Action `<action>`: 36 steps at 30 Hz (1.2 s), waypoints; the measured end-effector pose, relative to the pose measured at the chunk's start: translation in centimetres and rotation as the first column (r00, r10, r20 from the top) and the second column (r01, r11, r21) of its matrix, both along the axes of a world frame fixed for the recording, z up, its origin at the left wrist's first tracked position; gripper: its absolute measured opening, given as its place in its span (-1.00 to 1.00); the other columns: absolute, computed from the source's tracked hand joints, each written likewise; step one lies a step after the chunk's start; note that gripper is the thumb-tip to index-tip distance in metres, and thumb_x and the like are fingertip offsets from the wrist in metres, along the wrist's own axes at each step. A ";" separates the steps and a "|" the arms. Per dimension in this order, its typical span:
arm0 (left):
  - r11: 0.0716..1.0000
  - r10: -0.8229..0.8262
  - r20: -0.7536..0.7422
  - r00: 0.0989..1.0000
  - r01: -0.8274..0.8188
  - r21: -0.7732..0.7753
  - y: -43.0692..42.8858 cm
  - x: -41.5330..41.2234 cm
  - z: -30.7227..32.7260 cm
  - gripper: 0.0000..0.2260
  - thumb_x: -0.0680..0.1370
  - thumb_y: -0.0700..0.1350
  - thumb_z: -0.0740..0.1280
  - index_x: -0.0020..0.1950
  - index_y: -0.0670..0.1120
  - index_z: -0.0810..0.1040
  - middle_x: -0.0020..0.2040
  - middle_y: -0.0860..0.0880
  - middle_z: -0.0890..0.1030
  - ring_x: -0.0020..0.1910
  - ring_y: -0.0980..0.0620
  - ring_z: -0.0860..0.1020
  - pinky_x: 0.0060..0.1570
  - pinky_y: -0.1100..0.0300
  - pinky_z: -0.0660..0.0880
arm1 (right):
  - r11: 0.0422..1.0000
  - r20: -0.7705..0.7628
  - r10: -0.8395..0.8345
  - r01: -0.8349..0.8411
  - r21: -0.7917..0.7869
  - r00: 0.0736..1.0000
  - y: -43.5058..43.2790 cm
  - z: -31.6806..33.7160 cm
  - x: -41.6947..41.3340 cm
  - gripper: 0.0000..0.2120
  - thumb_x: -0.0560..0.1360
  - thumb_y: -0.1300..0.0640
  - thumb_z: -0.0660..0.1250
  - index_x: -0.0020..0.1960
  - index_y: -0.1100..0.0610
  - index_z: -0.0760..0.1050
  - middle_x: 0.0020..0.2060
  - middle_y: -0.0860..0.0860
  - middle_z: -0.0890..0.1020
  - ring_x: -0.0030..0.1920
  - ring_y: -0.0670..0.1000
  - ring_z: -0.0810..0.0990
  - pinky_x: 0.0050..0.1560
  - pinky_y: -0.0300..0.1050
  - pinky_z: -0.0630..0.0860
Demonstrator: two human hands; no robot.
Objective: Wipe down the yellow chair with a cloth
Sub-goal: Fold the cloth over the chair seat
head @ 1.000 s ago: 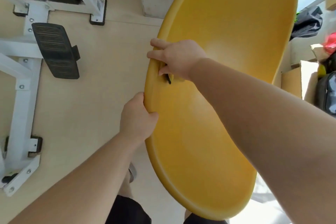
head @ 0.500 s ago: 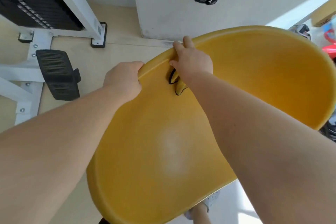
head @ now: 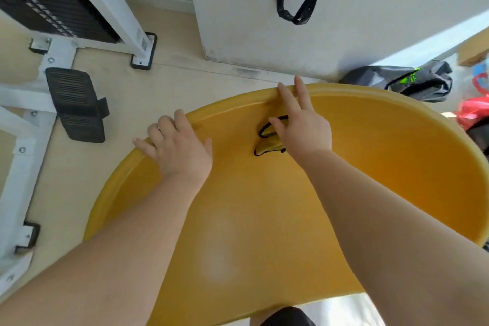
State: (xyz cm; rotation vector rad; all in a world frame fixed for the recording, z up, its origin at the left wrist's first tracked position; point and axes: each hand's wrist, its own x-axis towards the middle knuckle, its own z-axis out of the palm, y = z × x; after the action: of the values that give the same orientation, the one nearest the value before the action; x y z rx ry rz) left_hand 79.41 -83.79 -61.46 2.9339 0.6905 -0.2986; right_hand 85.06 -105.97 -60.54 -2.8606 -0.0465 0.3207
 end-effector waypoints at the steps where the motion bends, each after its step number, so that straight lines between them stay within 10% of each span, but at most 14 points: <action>1: 1.000 0.019 0.006 1.000 -0.019 -0.004 -0.5 0.3 0.0 -0.33 0.51 0.24 0.36 0.49 -0.09 0.28 0.37 -0.20 0.42 0.39 -0.28 0.32 0.43 -0.46 0.05 | 1.000 0.002 -0.004 0.004 0.002 1.000 -0.6 -0.1 0.1 -0.33 0.63 -0.18 0.24 0.62 -0.22 -0.02 0.65 -0.07 -0.08 -0.25 0.06 0.58 -0.34 -0.05 0.59; 12: 0.976 0.194 0.192 0.962 -0.168 -0.141 -0.6 3.8 -1.0 -0.56 0.34 0.31 0.52 0.08 0.09 0.64 0.06 -0.02 0.59 0.15 -0.16 0.45 0.32 -0.26 0.20 | 0.924 0.040 -0.297 0.277 0.265 0.954 -2.6 -1.5 4.5 -0.40 0.30 -0.07 0.64 0.26 -0.05 0.50 0.29 -0.11 0.39 -0.06 0.02 0.53 -0.05 -0.09 0.51; 26: 0.987 -0.044 0.205 0.978 0.074 -0.145 2.9 23.8 3.1 -0.51 0.35 0.36 0.50 0.18 0.14 0.62 0.16 -0.04 0.58 0.30 -0.18 0.40 0.27 -0.18 0.22 | 0.907 0.144 -0.382 0.341 0.249 0.913 -1.3 1.3 18.7 -0.39 0.35 -0.13 0.60 0.31 0.01 0.49 0.23 0.01 0.44 -0.01 0.00 0.44 0.00 -0.12 0.45; 31: 0.968 -0.214 0.031 0.976 0.216 -0.128 4.2 29.2 4.1 -0.38 0.49 0.28 0.42 0.49 0.09 0.39 0.40 -0.11 0.50 0.42 -0.24 0.37 0.40 -0.23 0.19 | 0.938 0.062 -0.322 0.309 0.155 0.945 -1.7 3.2 24.1 -0.38 0.49 -0.05 0.50 0.49 -0.01 0.39 0.36 0.05 0.47 0.26 0.13 0.53 0.16 0.01 0.52; 36: 0.945 -0.327 -0.108 0.939 0.321 -0.069 5.1 27.9 2.8 -0.07 0.49 0.28 0.42 0.67 0.08 -0.06 0.68 -0.04 -0.05 0.64 -0.13 -0.05 0.49 -0.43 -0.04 | 0.983 -0.054 -0.133 0.125 -0.136 0.990 -1.8 3.6 23.3 -0.27 0.53 0.18 0.43 0.61 0.03 0.20 0.60 0.04 0.19 0.40 0.21 0.45 0.09 0.03 0.52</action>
State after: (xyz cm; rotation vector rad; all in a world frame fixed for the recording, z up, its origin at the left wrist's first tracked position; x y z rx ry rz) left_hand 107.33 -78.69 -58.69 2.9903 0.2004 -0.5151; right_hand 108.38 -107.78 -56.89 -2.9639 0.1781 0.4016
